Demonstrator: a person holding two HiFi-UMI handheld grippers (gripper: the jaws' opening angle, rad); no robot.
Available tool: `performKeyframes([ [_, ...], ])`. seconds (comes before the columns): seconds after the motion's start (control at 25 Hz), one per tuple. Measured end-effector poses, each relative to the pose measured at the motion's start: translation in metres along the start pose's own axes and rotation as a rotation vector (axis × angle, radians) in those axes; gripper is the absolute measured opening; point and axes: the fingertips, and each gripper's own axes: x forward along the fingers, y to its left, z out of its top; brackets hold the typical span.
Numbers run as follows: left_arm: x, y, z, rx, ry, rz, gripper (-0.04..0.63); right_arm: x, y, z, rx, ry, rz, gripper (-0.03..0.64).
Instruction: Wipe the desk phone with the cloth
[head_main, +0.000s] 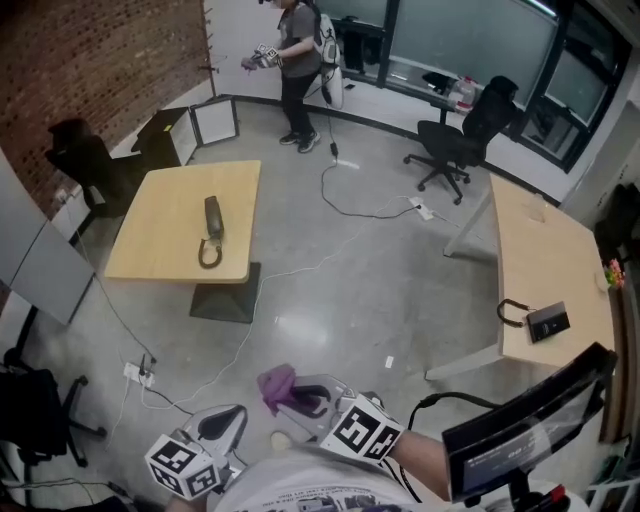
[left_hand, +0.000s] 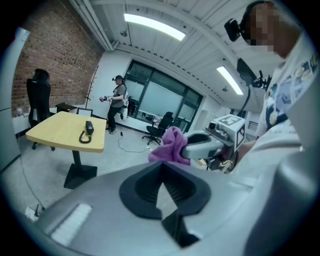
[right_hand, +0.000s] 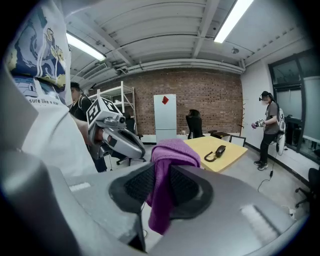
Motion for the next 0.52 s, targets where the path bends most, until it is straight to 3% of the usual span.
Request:
performKeyframes([
  [0.52,-0.030,0.018,-0.026,-0.026,0.005,-0.012,0.005,0.024,0.037,0.003,-0.014,0.042,0.001,0.089],
])
